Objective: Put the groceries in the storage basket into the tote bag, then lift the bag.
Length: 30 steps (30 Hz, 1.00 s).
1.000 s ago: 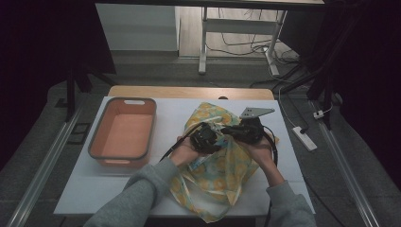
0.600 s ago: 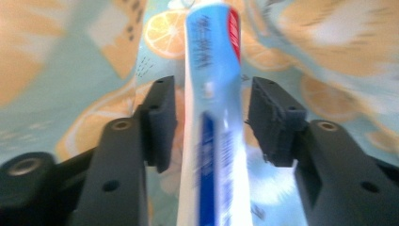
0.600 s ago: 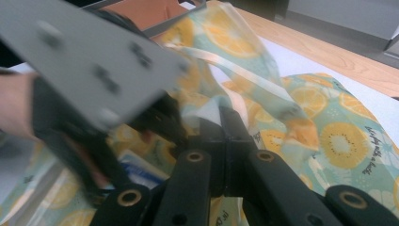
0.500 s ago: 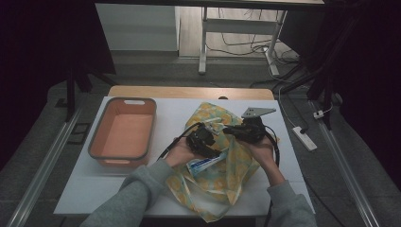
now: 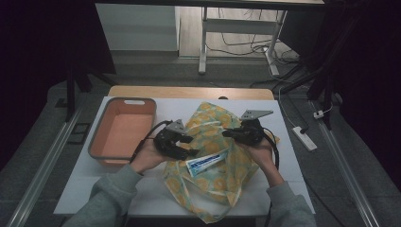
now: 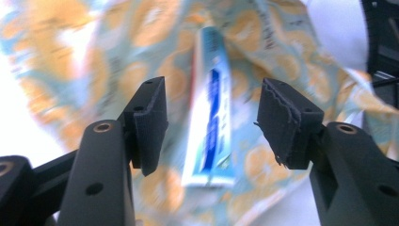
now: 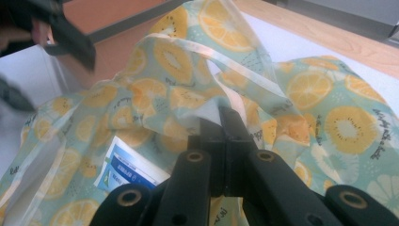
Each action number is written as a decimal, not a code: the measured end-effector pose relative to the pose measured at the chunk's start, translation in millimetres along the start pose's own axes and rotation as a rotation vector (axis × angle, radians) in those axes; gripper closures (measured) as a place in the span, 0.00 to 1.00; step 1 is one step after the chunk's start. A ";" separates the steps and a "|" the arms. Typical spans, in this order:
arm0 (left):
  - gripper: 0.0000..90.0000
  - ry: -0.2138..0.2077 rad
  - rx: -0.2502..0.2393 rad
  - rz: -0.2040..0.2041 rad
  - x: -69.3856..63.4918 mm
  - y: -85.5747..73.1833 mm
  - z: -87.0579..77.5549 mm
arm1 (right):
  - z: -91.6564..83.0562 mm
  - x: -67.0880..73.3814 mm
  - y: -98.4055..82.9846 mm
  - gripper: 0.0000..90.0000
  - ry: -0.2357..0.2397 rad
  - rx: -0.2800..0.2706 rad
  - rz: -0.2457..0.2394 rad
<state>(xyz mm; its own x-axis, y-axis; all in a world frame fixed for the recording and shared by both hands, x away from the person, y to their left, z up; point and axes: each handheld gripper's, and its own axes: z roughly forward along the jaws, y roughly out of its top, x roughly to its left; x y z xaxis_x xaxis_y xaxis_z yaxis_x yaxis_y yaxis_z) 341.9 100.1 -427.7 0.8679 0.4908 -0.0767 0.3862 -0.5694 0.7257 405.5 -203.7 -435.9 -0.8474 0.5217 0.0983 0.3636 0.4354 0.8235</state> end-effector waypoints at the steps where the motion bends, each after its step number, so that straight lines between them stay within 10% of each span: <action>1: 0.47 0.004 -0.004 -0.012 1.8 -4.4 -3.9 | 0.3 0.8 -0.9 0.99 0.001 0.003 0.001; 23: 0.46 0.050 0.002 -0.136 31.1 -51.2 -28.0 | -6.7 22.1 -24.4 0.98 0.012 0.044 -0.007; 30: 0.42 0.071 0.018 -0.155 30.7 -42.5 -10.8 | -17.4 31.9 -20.5 0.61 -0.011 -0.010 -0.028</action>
<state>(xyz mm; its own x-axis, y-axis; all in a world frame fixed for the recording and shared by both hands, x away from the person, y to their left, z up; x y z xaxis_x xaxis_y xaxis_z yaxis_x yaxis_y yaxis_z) 348.7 146.4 -453.5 0.7732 0.6190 -0.1380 0.5200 -0.4943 0.6966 364.3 -208.8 -440.0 -0.8529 0.5175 0.0689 0.3356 0.4423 0.8317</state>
